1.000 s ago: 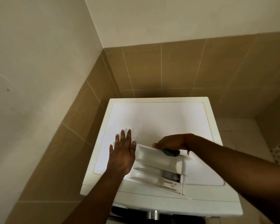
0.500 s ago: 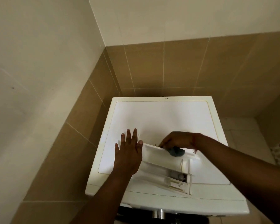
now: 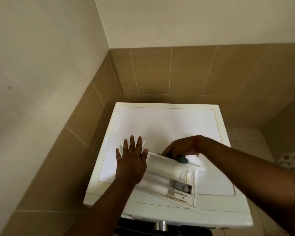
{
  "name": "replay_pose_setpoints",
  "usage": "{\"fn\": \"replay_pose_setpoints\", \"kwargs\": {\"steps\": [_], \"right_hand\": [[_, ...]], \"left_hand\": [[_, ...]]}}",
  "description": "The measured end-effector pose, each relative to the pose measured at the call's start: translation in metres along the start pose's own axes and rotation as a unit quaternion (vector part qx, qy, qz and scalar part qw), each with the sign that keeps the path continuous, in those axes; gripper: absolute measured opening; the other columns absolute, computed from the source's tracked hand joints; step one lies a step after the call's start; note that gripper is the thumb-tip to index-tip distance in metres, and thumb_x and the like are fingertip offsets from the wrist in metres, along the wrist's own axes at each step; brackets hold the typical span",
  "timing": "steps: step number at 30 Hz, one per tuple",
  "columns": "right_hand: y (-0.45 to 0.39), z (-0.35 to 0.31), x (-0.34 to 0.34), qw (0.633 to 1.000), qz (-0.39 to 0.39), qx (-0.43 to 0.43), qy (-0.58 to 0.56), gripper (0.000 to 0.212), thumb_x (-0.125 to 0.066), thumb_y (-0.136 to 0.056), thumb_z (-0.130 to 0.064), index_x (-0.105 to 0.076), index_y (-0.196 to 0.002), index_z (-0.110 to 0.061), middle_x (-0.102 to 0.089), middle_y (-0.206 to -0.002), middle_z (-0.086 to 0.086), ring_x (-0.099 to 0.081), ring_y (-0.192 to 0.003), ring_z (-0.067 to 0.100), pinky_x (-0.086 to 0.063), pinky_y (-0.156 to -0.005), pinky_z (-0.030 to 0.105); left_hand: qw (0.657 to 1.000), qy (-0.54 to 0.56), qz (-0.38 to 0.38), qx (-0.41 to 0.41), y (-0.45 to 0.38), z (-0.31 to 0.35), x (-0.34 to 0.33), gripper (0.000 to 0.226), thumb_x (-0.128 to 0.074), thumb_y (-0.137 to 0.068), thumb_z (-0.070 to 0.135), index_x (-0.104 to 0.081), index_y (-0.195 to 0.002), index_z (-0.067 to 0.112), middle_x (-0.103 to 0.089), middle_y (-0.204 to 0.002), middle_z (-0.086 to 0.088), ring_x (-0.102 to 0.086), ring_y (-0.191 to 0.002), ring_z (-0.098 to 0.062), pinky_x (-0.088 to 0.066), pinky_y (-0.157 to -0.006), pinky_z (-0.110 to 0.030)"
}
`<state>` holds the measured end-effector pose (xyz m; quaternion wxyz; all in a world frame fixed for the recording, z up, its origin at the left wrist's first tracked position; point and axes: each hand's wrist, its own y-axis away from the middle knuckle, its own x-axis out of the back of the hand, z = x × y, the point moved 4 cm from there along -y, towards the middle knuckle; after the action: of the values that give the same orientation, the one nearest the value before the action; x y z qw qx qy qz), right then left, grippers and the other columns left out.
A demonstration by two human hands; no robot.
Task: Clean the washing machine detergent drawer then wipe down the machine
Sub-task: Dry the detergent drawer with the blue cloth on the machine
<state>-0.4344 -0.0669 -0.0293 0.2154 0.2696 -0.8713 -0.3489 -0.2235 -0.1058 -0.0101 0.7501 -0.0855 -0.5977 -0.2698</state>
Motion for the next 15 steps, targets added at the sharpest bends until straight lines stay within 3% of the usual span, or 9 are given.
{"fn": "replay_pose_setpoints", "kwargs": {"steps": [2,4,6,8,11,13,15], "right_hand": [[0.01,0.024,0.006,0.998,-0.024,-0.038,0.033,0.058,-0.049,-0.07,0.005,-0.066,-0.123,-0.014,-0.065,-0.108,0.033,-0.061,-0.08,0.046,-0.055,-0.068,0.046],[0.012,0.032,0.007,0.997,-0.01,-0.05,0.049,0.061,-0.05,-0.063,0.001,-0.069,-0.118,-0.017,-0.066,-0.112,0.028,-0.06,-0.098,0.057,-0.05,-0.087,0.065],[0.004,0.017,0.003,0.997,0.035,-0.028,0.056,0.057,-0.047,-0.066,0.002,-0.072,-0.113,-0.016,-0.07,-0.111,0.02,-0.066,-0.099,0.043,-0.052,-0.093,0.054],[-0.013,-0.013,-0.006,0.997,0.063,-0.006,0.05,0.053,-0.041,-0.073,0.004,-0.072,-0.112,-0.014,-0.072,-0.107,0.017,-0.064,-0.084,0.03,-0.054,-0.083,0.042],[-0.042,-0.043,-0.012,0.993,0.08,0.012,0.084,0.041,-0.04,-0.084,-0.001,-0.071,-0.106,-0.016,-0.071,-0.107,0.012,-0.067,-0.09,0.032,-0.055,-0.088,0.048],[-0.048,-0.04,-0.011,0.994,0.082,0.007,0.068,0.044,-0.038,-0.084,0.0,-0.07,-0.111,-0.014,-0.07,-0.111,0.013,-0.066,-0.094,0.034,-0.054,-0.091,0.048],[-0.039,-0.023,-0.009,0.998,0.068,-0.005,0.0,0.052,-0.038,-0.079,0.004,-0.069,-0.116,-0.015,-0.069,-0.113,0.017,-0.061,-0.082,0.032,-0.055,-0.076,0.042]], "left_hand": [[1.0,0.005,0.001,-0.002,0.001,0.002,0.001,0.068,0.005,-0.09,0.06,0.009,-0.153,0.036,0.014,-0.162,0.006,0.018,-0.149,-0.019,0.004,-0.12,-0.052],[1.0,0.014,0.003,0.0,0.0,0.001,0.002,0.069,0.006,-0.089,0.06,0.008,-0.154,0.036,0.014,-0.163,0.006,0.018,-0.149,-0.019,0.003,-0.121,-0.052],[1.0,0.016,0.001,0.002,-0.001,-0.001,0.001,0.07,0.005,-0.089,0.06,0.007,-0.154,0.035,0.013,-0.163,0.005,0.017,-0.149,-0.019,0.003,-0.121,-0.052],[1.0,0.015,0.002,0.002,-0.001,-0.001,0.0,0.068,0.003,-0.09,0.059,0.006,-0.154,0.035,0.01,-0.164,0.005,0.015,-0.15,-0.019,0.003,-0.12,-0.051],[1.0,0.011,0.006,0.009,-0.001,-0.002,-0.002,0.067,0.002,-0.092,0.059,0.004,-0.154,0.036,0.008,-0.164,0.005,0.013,-0.15,-0.018,0.0,-0.12,-0.052],[1.0,0.013,0.007,0.016,-0.001,-0.002,-0.001,0.066,0.001,-0.093,0.06,0.004,-0.154,0.037,0.008,-0.164,0.007,0.013,-0.15,-0.017,-0.001,-0.12,-0.053],[1.0,0.02,0.003,0.023,-0.001,-0.002,-0.001,0.065,0.0,-0.093,0.06,0.004,-0.154,0.039,0.009,-0.164,0.008,0.014,-0.15,-0.016,-0.001,-0.119,-0.054]]}}
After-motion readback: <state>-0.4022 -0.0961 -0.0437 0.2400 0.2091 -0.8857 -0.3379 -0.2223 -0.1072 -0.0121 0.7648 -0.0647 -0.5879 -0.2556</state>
